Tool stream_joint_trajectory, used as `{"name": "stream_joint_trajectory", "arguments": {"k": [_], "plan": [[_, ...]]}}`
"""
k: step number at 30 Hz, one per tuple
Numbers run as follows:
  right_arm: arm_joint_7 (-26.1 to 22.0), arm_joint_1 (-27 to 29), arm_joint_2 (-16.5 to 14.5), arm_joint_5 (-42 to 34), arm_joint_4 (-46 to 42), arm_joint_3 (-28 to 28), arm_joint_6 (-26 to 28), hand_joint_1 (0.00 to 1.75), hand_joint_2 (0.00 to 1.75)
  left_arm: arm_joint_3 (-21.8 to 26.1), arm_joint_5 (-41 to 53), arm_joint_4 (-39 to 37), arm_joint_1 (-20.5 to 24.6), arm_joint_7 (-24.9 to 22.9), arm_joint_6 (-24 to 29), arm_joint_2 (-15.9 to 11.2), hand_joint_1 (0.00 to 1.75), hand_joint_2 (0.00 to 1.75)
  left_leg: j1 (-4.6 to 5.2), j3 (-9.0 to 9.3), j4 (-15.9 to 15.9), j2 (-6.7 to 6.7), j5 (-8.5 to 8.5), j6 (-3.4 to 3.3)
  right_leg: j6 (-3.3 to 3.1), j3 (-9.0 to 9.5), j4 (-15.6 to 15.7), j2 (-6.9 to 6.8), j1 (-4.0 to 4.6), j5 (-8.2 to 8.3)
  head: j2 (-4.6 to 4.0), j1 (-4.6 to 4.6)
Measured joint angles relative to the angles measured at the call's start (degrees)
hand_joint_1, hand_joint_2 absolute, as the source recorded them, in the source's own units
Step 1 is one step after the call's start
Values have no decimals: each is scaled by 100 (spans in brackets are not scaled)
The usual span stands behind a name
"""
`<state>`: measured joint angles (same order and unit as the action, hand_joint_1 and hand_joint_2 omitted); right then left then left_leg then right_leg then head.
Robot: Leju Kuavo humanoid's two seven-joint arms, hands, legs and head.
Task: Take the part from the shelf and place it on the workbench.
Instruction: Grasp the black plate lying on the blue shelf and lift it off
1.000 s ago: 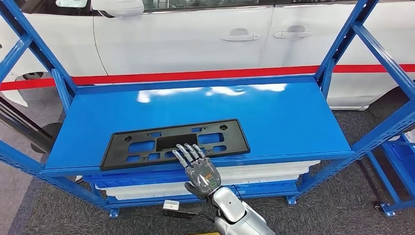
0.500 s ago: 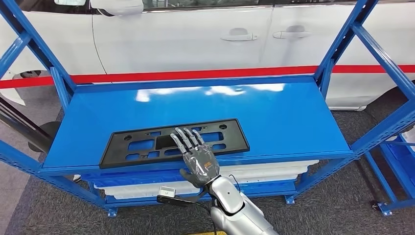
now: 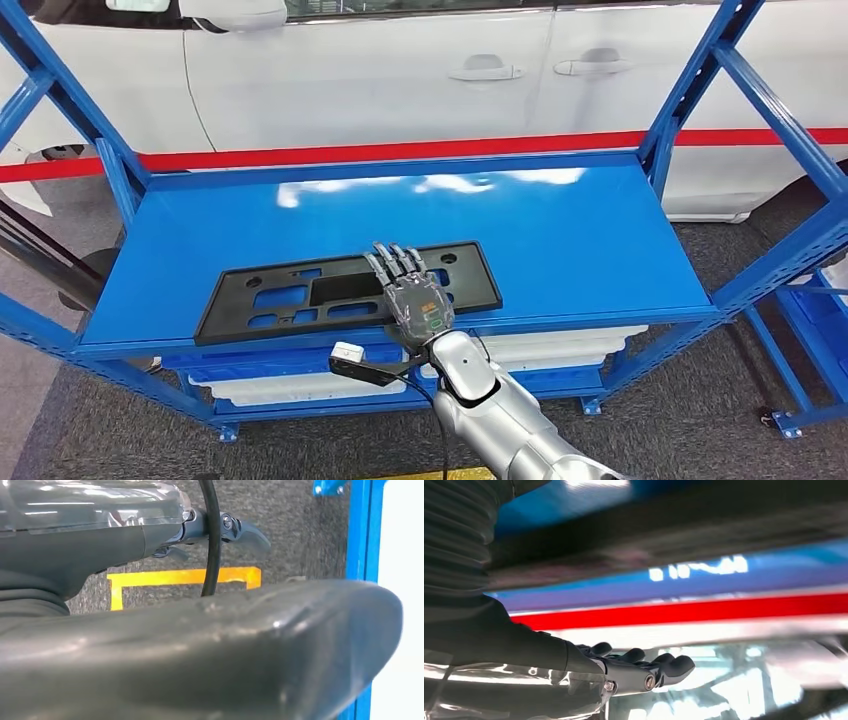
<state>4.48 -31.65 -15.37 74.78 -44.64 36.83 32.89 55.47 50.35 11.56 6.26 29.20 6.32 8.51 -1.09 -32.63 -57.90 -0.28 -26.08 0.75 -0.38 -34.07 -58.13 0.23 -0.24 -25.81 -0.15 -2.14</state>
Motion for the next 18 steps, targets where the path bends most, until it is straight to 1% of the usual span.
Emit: {"name": "stream_joint_trajectory", "arguments": {"k": [1, 2, 3, 5, 6, 7, 8, 9, 10, 11, 12, 13, 14, 16, 17, 18], "plan": [[49, -64, -18, 58, 145, -7, -5, 0, 175, -2, 9, 1, 10, 4, -2, 8, 0, 0, -6, -7, -35, 2, -38, 31, -42, 17, 29, 0, -8, 14, 0, -1], [84, -133, -38, 104, 292, -13, -6, 0, 175, -3, 15, 1, 21, 9, -2, 15, 0, 0, -12, -58, -168, 4, -129, 54, -87, 37, 59, -2, -18, 28, 0, -1], [113, -194, -61, 136, 428, -18, -3, 42, 175, -4, 23, 1, 31, 13, -2, 21, 0, 0, -16, -162, -411, 7, -271, 68, -122, 56, 84, -7, -27, 37, 0, -2], [151, -281, -93, 175, 684, -42, 2, 127, 175, -5, 42, 1, 40, 15, -2, 35, 0, 0, -17, -513, -1165, 8, -615, 86, -161, 69, 87, -15, -2, 30, 0, -3], [174, -314, -108, 193, 801, -62, -3, 171, 175, -6, 50, 1, 38, 15, -2, 40, 0, 0, -17, -672, -1479, 8, -706, 91, -169, 76, 84, -17, 14, 24, 0, -3], [196, -345, -124, 210, 911, -84, -19, 173, 175, -6, 54, 2, 33, 15, -2, 43, 0, 0, -16, -754, -1626, 8, -699, 90, -177, 86, 80, -16, 29, 17, 0, -3], [220, -376, -138, 223, 1002, -104, -41, 175, 175, -6, 56, 2, 32, 16, -1, 43, 0, 0, -16, -723, -1539, 8, -580, 80, -181, 101, 75, -13, 39, 9, 0, -3], [242, -403, -152, 233, 1086, -126, -72, 175, 175, -6, 57, 2, 34, 19, -1, 43, 0, 0, -15, -584, -1235, 9, -379, 62, -179, 119, 69, -10, 47, -1, 0, -3], [255, -425, -167, 235, 1155, -150, -99, 175, 175, -6, 57, 3, 40, 25, 0, 43, 0, 0, -13, -389, -814, 10, -184, 36, -171, 134, 60, -7, 52, -13, 0, -3], [261, -442, -178, 233, 1214, -173, -119, 175, 175, -6, 57, 3, 49, 31, 0, 44, 0, 0, -2, -211, -444, 10, -50, 11, -153, 140, 46, -4, 65, -27, 0, -3], [261, -455, -186, 228, 1271, -199, -131, 175, 175, -6, 57, 4, 58, 40, 0, 49, 0, 0, 10, -90, -186, 9, 23, -14, -130, 137, 34, -1, 76, -36, 0, -3], [258, -461, -192, 223, 1319, -222, -129, 175, 175, -6, 57, 4, 66, 46, 0, 54, 0, 0, 24, -35, -63, 8, 34, -37, -105, 130, 26, 2, 83, -40, 0, -3], [255, -466, -194, 219, 1360, -243, -116, 175, 175, -6, 57, 4, 70, 50, 0, 60, 0, 0, 38, -30, -50, 6, 31, -55, -77, 124, 27, 5, 87, -38, 0, -3], [227, -481, -197, 197, 1416, -292, -66, 175, 175, -6, 57, 4, 70, 51, 7, 78, 0, 0, 24, -22, -14, 11, 64, -112, -20, 121, 13, 9, 77, -47, 0, -3], [201, -488, -198, 178, 1437, -321, -25, 175, 175, -6, 58, 5, 71, 50, 12, 87, 0, 0, 11, -13, 11, 21, 84, -147, 11, 94, -59, 8, 71, -108, 0, 0], [171, -494, -197, 157, 1456, -352, 18, 175, 175, -6, 58, 6, 73, 49, 17, 96, 0, 0, -4, -9, 35, 33, 104, -178, 43, 13, -243, 7, 62, -237, 0, 1]]}}
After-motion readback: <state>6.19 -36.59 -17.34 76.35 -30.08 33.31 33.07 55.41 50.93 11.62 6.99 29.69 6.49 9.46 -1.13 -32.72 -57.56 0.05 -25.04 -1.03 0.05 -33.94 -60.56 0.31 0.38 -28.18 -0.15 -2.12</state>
